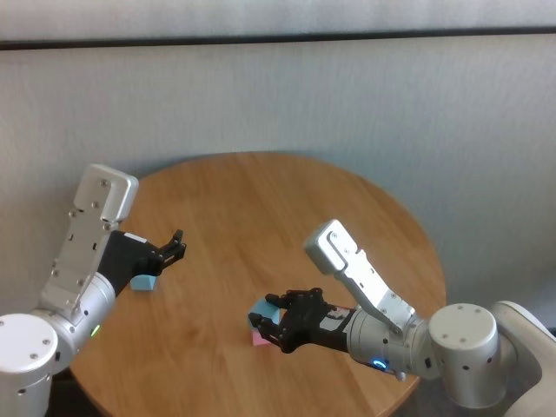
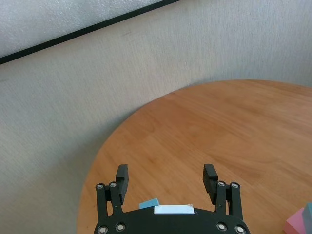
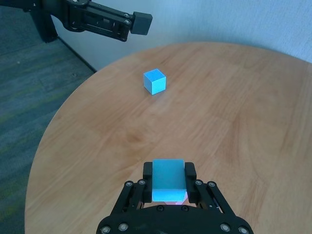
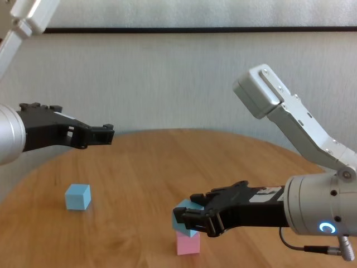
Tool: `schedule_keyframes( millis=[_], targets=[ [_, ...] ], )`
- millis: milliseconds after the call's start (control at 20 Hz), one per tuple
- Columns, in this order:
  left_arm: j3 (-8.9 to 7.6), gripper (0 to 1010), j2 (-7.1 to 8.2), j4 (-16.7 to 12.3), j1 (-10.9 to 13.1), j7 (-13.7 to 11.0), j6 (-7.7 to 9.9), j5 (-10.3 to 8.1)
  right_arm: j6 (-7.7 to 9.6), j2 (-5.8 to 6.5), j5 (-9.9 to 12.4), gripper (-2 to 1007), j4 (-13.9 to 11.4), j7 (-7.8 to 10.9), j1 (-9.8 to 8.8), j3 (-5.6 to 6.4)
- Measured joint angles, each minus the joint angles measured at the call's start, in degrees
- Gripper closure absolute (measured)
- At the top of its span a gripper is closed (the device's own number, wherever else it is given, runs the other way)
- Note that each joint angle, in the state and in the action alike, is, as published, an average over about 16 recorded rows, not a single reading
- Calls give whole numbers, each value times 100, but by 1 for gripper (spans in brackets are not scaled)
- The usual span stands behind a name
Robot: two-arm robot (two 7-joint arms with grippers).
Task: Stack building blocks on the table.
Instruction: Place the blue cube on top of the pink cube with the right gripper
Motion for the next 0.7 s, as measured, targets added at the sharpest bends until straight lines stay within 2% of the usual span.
schedule_keyframes(
  millis=[700],
  targets=[
    [0,10,0,0,0,0,0,0,-37,-87,-50,637,211,-16,102,12]
  ],
)
